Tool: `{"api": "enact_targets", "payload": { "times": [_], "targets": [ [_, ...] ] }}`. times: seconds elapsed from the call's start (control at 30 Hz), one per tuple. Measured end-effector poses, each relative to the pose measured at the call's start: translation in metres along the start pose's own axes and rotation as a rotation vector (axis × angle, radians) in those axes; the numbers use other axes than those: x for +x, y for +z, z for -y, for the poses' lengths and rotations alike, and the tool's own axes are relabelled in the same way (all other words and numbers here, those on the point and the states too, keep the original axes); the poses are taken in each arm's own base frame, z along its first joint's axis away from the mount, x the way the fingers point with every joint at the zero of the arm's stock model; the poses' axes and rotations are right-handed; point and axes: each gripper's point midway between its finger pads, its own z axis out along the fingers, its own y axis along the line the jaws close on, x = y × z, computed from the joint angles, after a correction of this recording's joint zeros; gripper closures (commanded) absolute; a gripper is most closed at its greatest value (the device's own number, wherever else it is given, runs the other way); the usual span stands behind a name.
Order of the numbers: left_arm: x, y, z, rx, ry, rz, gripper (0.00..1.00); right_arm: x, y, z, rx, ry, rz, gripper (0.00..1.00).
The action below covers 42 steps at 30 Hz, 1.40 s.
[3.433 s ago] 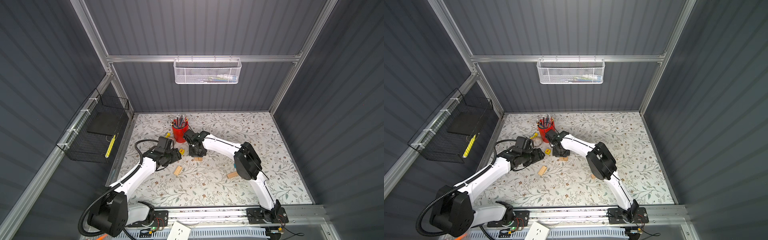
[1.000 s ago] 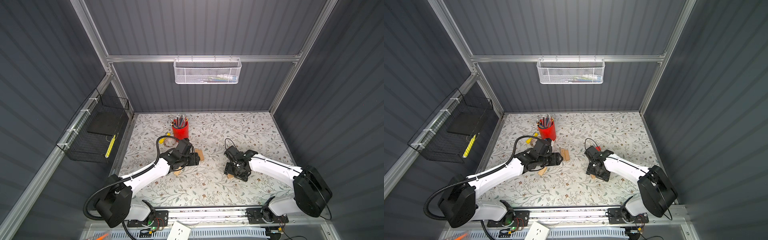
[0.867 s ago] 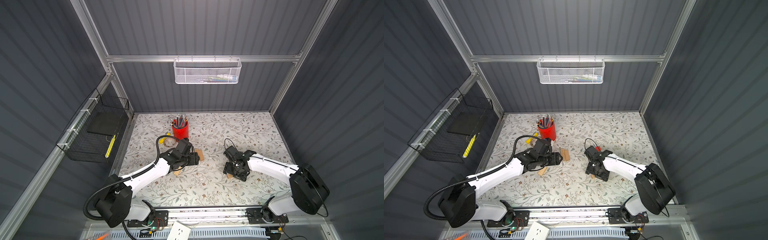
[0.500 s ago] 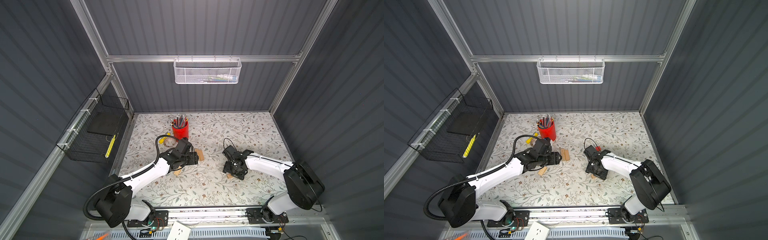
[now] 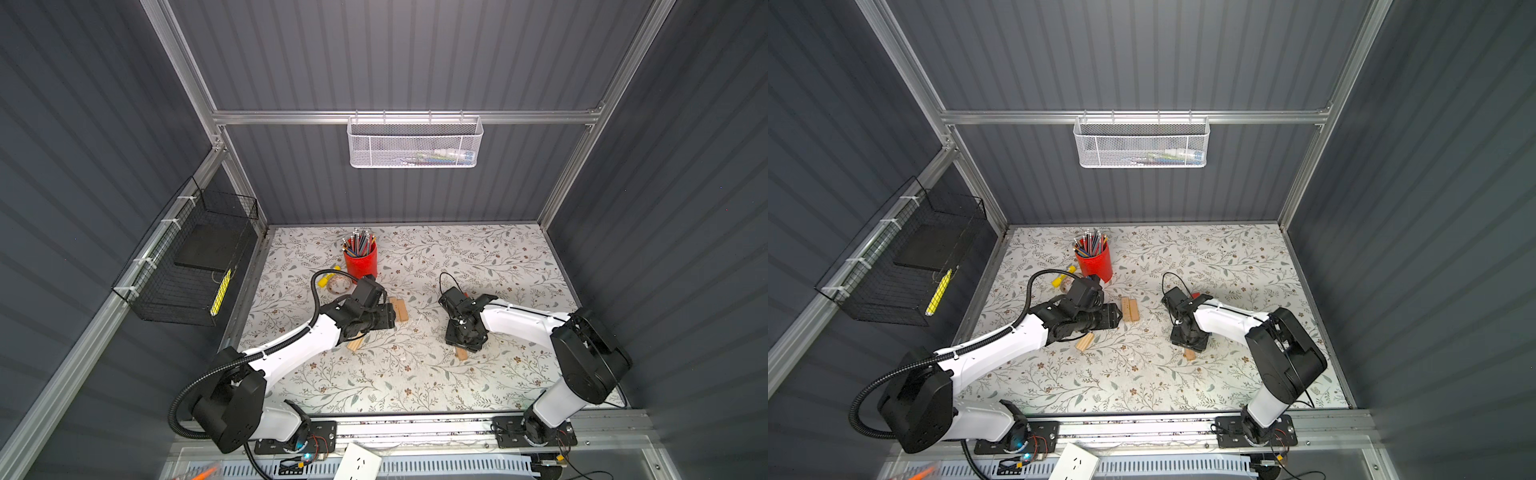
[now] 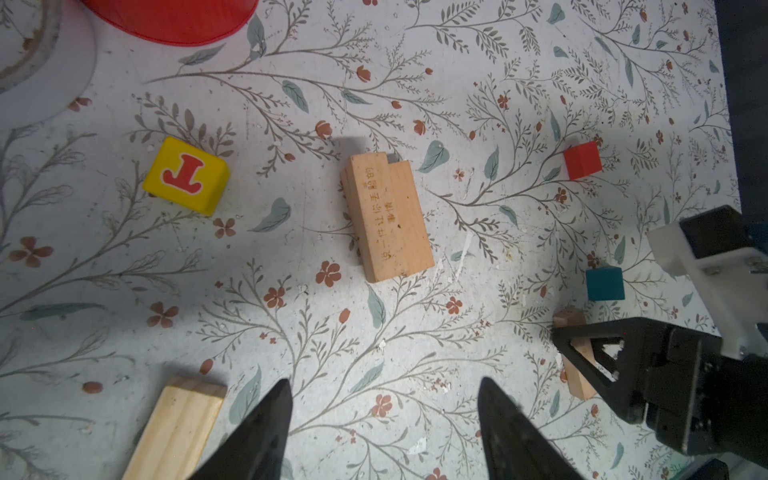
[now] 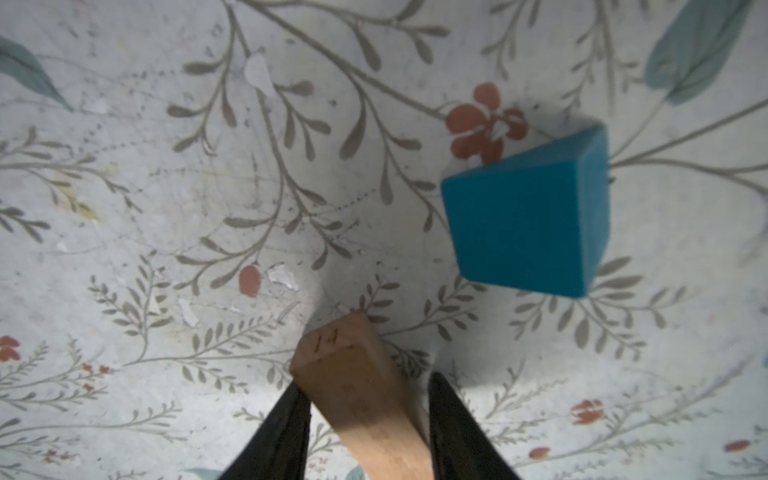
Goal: Build the wood block tower
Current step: 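Grasp block 14 with the right gripper and lift it upright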
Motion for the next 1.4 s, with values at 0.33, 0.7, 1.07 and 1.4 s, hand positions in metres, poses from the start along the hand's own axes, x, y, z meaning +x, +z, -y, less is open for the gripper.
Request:
{"api": "enact_targets", "payload": {
  "times": [0.33, 0.7, 1.07, 1.4],
  "targets": [
    [-0.003, -0.001, 0.002, 0.001, 0.0, 0.002, 0.29, 0.019, -0.001, 0.001, -0.022, -0.13, -0.048, 0.56],
    [-0.002, 0.001, 0.001, -0.002, -0.001, -0.003, 0.29, 0.012, -0.001, 0.004, 0.028, -0.256, -0.023, 0.64],
    [-0.002, 0.001, 0.0, -0.009, -0.003, 0.002, 0.3, 0.009, -0.002, -0.001, 0.018, -0.297, -0.018, 0.77],
    [-0.015, 0.0, -0.007, -0.008, -0.04, 0.033, 0.4, -0.021, -0.049, -0.067, -0.114, -0.401, 0.073, 0.79]
  ]
}}
